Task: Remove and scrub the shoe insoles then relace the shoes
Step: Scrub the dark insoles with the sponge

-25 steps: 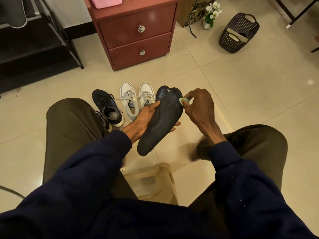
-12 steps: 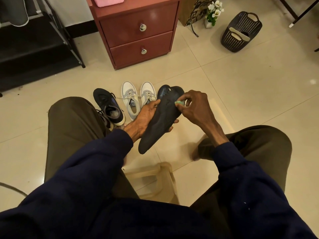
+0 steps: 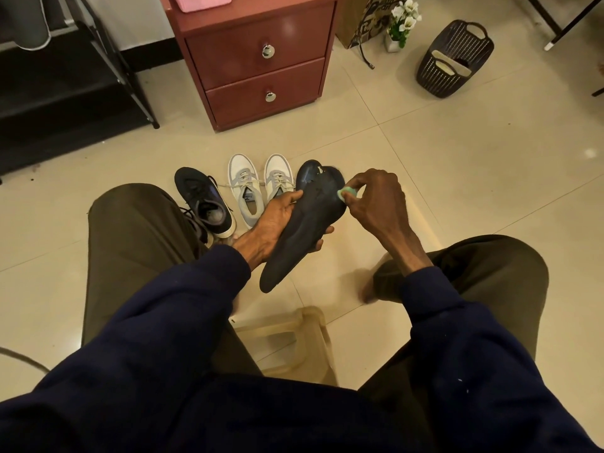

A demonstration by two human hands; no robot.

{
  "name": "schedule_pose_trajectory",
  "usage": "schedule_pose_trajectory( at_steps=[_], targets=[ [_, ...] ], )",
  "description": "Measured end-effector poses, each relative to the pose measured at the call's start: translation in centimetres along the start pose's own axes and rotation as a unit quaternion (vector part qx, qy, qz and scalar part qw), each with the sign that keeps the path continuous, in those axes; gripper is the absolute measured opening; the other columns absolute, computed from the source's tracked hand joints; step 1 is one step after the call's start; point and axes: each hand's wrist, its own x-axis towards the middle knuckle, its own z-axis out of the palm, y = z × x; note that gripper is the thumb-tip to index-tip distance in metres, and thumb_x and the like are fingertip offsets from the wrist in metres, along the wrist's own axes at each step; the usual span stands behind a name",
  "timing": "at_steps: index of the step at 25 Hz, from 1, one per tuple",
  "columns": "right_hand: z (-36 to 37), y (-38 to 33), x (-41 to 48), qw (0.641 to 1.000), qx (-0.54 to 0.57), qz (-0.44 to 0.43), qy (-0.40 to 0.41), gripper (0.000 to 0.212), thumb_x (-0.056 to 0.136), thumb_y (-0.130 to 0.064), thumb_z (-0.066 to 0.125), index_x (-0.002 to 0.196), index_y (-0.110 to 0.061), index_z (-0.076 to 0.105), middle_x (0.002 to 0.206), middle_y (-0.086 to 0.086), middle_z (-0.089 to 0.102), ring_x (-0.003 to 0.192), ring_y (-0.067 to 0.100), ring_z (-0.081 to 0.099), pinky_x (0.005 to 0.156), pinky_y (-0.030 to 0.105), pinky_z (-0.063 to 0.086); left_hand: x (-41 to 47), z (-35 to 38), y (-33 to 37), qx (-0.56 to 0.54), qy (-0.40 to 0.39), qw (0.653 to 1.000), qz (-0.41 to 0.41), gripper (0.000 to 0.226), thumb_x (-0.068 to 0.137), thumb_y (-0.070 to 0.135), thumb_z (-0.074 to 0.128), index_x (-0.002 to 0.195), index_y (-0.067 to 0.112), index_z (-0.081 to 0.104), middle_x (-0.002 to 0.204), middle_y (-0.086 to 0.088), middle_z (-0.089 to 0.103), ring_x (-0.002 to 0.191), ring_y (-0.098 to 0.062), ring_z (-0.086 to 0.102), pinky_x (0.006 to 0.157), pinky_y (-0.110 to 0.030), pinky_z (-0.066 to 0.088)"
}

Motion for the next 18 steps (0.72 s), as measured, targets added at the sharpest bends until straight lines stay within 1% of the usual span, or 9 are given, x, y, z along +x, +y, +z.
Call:
schedule_pose_trajectory(
  at_steps=[2, 3, 6, 7, 10, 13, 14, 16, 18],
  targets=[
    [-0.4, 0.6, 0.0, 0.999, -0.032, 0.011, 0.041, 0.016, 0.087, -0.025, 0.079, 0.095, -0.011, 0.078, 0.094, 0.005, 0.075, 0.083, 0.019, 0.067, 0.074, 0.034, 0.057, 0.0, -0.1, 0.0, -0.008, -0.001, 1.0, 0.001, 0.047, 0.102, 0.046, 0.045, 0.131, 0.011, 0.058, 0.115, -0.02, 0.069, 0.097, -0.036, 0.066, 0.079, -0.043, 0.05],
    [-0.7, 0.9, 0.1, 0.998, -0.011, 0.02, 0.058, 0.015, 0.087, -0.025, 0.078, 0.095, -0.012, 0.078, 0.094, 0.004, 0.075, 0.082, 0.018, 0.067, 0.075, 0.033, 0.058, 0.0, -0.1, 0.1, -0.011, -0.007, 1.0, -0.002, 0.048, 0.102, 0.047, 0.044, 0.132, 0.011, 0.058, 0.117, -0.02, 0.068, 0.099, -0.036, 0.066, 0.08, -0.044, 0.05],
    [-1.0, 0.4, 0.3, 0.994, 0.102, 0.012, 0.045, 0.017, 0.086, -0.031, 0.08, 0.095, -0.016, 0.078, 0.091, -0.006, 0.072, 0.072, 0.008, 0.062, 0.065, 0.009, 0.048, -0.2, 0.0, 0.2, -0.005, -0.03, 1.0, -0.001, 0.048, 0.103, 0.048, 0.041, 0.129, 0.013, 0.061, 0.117, -0.018, 0.07, 0.1, -0.039, 0.067, 0.087, -0.049, 0.048],
    [-0.9, -0.1, 0.2, 0.992, 0.126, -0.005, 0.023, 0.017, 0.085, -0.031, 0.081, 0.093, -0.017, 0.079, 0.089, -0.008, 0.071, 0.071, 0.007, 0.061, 0.062, 0.007, 0.044, -0.3, 0.2, 0.1, -0.002, -0.034, 0.999, 0.002, 0.047, 0.104, 0.049, 0.041, 0.127, 0.014, 0.062, 0.116, -0.017, 0.071, 0.1, -0.04, 0.068, 0.09, -0.052, 0.047],
    [0.3, -1.0, -0.2, 0.992, 0.115, -0.05, -0.03, 0.017, 0.084, -0.03, 0.082, 0.094, -0.016, 0.08, 0.086, -0.006, 0.069, 0.072, 0.006, 0.058, 0.063, 0.01, 0.041, -0.3, 0.5, -0.2, 0.023, -0.028, 0.999, 0.002, 0.056, 0.101, 0.059, 0.044, 0.131, 0.016, 0.063, 0.125, -0.02, 0.069, 0.107, -0.042, 0.067, 0.093, -0.056, 0.049],
    [1.0, 0.2, 0.0, 0.998, 0.03, 0.005, 0.05, 0.017, 0.089, -0.031, 0.077, 0.099, -0.017, 0.077, 0.097, -0.001, 0.071, 0.086, 0.01, 0.056, 0.073, 0.032, 0.054, -0.6, 0.6, -0.3, 0.054, -0.011, 0.998, 0.005, 0.057, 0.101, 0.06, 0.046, 0.129, 0.013, 0.062, 0.123, -0.022, 0.07, 0.103, -0.041, 0.07, 0.088, -0.053, 0.054],
    [0.9, 0.5, 0.0, 0.997, 0.027, 0.017, 0.074, 0.016, 0.09, -0.03, 0.075, 0.099, -0.017, 0.076, 0.098, -0.001, 0.07, 0.088, 0.012, 0.057, 0.075, 0.036, 0.055, -0.7, 0.6, -0.3, 0.058, -0.011, 0.998, 0.001, 0.056, 0.101, 0.059, 0.045, 0.127, 0.013, 0.063, 0.122, -0.022, 0.071, 0.102, -0.041, 0.07, 0.085, -0.053, 0.056],
    [0.7, 0.3, 0.0, 0.995, 0.073, -0.011, 0.065, 0.014, 0.09, -0.028, 0.076, 0.099, -0.017, 0.077, 0.096, -0.002, 0.07, 0.083, 0.013, 0.06, 0.072, 0.031, 0.054, -0.8, 0.9, -0.4, 0.066, -0.016, 0.998, -0.006, 0.058, 0.1, 0.059, 0.046, 0.13, 0.012, 0.061, 0.122, -0.023, 0.07, 0.104, -0.043, 0.069, 0.084, -0.053, 0.057],
    [0.9, -0.5, -0.3, 0.993, 0.106, -0.056, 0.014, 0.014, 0.089, -0.025, 0.076, 0.099, -0.016, 0.078, 0.095, -0.001, 0.07, 0.081, 0.012, 0.06, 0.072, 0.028, 0.053, -0.7, 0.7, -0.5, 0.065, -0.018, 0.998, -0.013, 0.064, 0.099, 0.06, 0.049, 0.139, 0.01, 0.054, 0.128, -0.026, 0.066, 0.11, -0.046, 0.066, 0.084, -0.055, 0.056]
  ],
)
